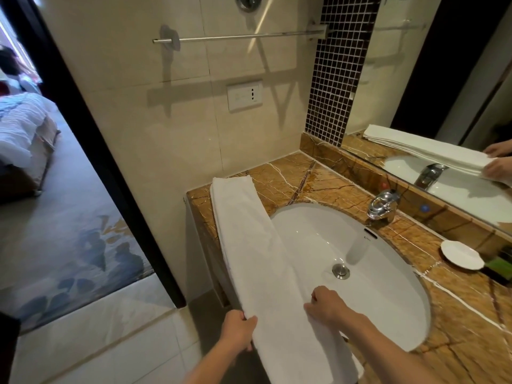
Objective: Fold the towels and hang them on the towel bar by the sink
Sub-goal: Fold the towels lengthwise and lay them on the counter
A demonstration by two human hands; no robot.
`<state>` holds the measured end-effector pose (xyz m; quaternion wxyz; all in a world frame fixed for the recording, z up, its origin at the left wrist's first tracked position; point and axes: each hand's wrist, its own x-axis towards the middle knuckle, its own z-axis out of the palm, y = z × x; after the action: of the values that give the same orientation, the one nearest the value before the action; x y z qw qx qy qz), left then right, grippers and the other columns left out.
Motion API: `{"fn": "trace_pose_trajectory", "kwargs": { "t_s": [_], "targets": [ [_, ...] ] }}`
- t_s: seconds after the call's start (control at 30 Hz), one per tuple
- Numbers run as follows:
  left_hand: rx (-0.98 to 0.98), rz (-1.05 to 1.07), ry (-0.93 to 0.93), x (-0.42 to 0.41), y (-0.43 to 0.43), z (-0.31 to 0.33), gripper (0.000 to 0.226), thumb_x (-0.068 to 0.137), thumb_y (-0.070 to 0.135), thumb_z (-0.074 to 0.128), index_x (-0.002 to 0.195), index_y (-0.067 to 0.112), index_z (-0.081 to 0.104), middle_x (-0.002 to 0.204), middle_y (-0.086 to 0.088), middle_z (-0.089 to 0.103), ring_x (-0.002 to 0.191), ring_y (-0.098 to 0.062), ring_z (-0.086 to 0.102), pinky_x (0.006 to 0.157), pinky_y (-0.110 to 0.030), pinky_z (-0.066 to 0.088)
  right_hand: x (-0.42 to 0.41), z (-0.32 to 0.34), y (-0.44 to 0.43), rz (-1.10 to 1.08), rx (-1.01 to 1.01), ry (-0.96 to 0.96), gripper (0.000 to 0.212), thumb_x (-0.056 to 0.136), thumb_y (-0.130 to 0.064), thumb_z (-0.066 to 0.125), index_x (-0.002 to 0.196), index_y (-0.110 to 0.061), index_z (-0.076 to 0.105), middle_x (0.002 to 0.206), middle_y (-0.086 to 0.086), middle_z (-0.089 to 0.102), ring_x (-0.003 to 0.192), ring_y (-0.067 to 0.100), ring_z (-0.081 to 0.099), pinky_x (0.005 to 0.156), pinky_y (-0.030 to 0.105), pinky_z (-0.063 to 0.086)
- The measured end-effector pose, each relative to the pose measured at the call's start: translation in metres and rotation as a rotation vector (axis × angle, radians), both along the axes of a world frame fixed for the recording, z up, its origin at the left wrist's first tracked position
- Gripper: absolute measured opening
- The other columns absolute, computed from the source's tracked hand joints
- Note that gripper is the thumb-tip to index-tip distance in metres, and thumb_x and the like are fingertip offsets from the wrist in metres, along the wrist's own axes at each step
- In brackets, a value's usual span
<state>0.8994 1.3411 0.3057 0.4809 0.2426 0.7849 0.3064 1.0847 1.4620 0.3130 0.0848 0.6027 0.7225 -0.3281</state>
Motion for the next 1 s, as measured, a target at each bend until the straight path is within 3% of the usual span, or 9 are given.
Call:
{"fn": "trace_pose_trajectory", "kwargs": {
  "t_s": [0.13, 0.27, 0.37, 0.43, 0.53, 0.67, 0.77, 0.9, 1.0],
  "targets": [
    [-0.002, -0.014, -0.060, 0.003, -0.003, 0.006, 0.027, 0.090, 0.005, 0.055, 0.064, 0.005, 0.050, 0.054, -0.010, 0.058, 0.036, -0.015, 0.051, 0.037, -0.024, 0.041, 0.003, 0.005, 0.004, 0.015, -0.074, -0.050, 0.015, 0.075, -0.031, 0.054, 0.077, -0.021, 0.043, 0.084, -0.003, 0.051, 0.078, 0.019, 0.051, 0.068, 0.025, 0.042],
    [-0.079, -0.093, -0.159, 0.005, -0.002, 0.014, 0.015, 0.087, 0.003, 0.053, 0.072, 0.002, 0.054, 0.044, -0.005, 0.058, 0.036, -0.014, 0.053, 0.039, -0.026, 0.046, 0.008, 0.014, 0.007, 0.042, -0.149, -0.112, 0.018, 0.068, -0.030, 0.050, 0.081, -0.019, 0.046, 0.083, -0.003, 0.056, 0.069, 0.015, 0.059, 0.063, 0.026, 0.053],
    [-0.099, -0.090, -0.170, -0.001, 0.006, 0.013, 0.025, 0.085, 0.010, 0.055, 0.100, -0.010, 0.056, 0.064, -0.014, 0.061, 0.042, -0.018, 0.054, 0.039, -0.023, 0.043, 0.006, 0.017, 0.014, 0.042, -0.181, -0.079, 0.022, 0.068, -0.033, 0.053, 0.084, -0.019, 0.050, 0.085, -0.002, 0.061, 0.070, 0.014, 0.062, 0.053, 0.024, 0.051],
    [-0.052, -0.013, -0.131, -0.007, 0.014, 0.009, 0.034, 0.086, 0.015, 0.055, 0.107, -0.013, 0.054, 0.075, -0.019, 0.060, 0.045, -0.019, 0.051, 0.038, -0.021, 0.038, -0.002, 0.015, 0.020, 0.014, -0.181, -0.005, 0.026, 0.073, -0.039, 0.056, 0.088, -0.020, 0.047, 0.088, -0.004, 0.057, 0.078, 0.016, 0.058, 0.058, 0.026, 0.046],
    [0.022, 0.093, -0.070, -0.018, 0.029, 0.005, 0.033, 0.090, 0.016, 0.055, 0.102, -0.014, 0.055, 0.080, -0.024, 0.060, 0.045, -0.021, 0.045, 0.039, -0.024, 0.033, -0.014, 0.002, 0.027, -0.015, -0.127, 0.088, 0.035, 0.080, -0.044, 0.057, 0.101, -0.019, 0.044, 0.101, -0.002, 0.055, 0.093, 0.019, 0.055, 0.073, 0.027, 0.042],
    [0.039, 0.166, -0.112, -0.029, 0.040, -0.001, 0.027, 0.095, 0.018, 0.053, 0.075, -0.001, 0.057, 0.075, -0.020, 0.058, 0.058, -0.025, 0.049, 0.049, -0.028, 0.035, -0.025, -0.013, 0.033, -0.056, -0.122, 0.121, 0.045, 0.079, -0.049, 0.054, 0.109, -0.017, 0.045, 0.105, -0.001, 0.054, 0.094, 0.019, 0.054, 0.075, 0.028, 0.040],
    [0.007, 0.196, -0.159, -0.032, 0.042, -0.005, 0.024, 0.096, 0.023, 0.051, 0.082, 0.004, 0.056, 0.082, -0.014, 0.059, 0.072, -0.026, 0.050, 0.053, -0.028, 0.039, -0.028, -0.021, 0.037, -0.103, -0.102, 0.146, 0.043, 0.081, -0.053, 0.050, 0.104, -0.016, 0.047, 0.105, 0.000, 0.055, 0.093, 0.020, 0.053, 0.076, 0.029, 0.039],
    [-0.012, 0.167, -0.209, -0.032, 0.041, -0.009, 0.022, 0.098, 0.025, 0.048, 0.087, 0.007, 0.054, 0.082, -0.011, 0.055, 0.071, -0.021, 0.048, 0.066, -0.036, 0.050, -0.028, -0.024, 0.041, -0.095, -0.088, 0.135, 0.022, 0.085, -0.038, 0.051, 0.087, -0.016, 0.046, 0.095, 0.001, 0.056, 0.087, 0.020, 0.055, 0.070, 0.026, 0.038],
    [-0.004, 0.145, -0.144, -0.031, 0.041, -0.007, 0.021, 0.097, 0.021, 0.048, 0.079, 0.010, 0.048, 0.079, -0.011, 0.054, 0.075, -0.023, 0.051, 0.062, -0.033, 0.051, -0.027, -0.020, 0.045, -0.089, -0.125, 0.133, 0.016, 0.084, -0.031, 0.052, 0.077, -0.020, 0.042, 0.087, -0.002, 0.054, 0.080, 0.016, 0.053, 0.059, 0.024, 0.038]
  ]
}}
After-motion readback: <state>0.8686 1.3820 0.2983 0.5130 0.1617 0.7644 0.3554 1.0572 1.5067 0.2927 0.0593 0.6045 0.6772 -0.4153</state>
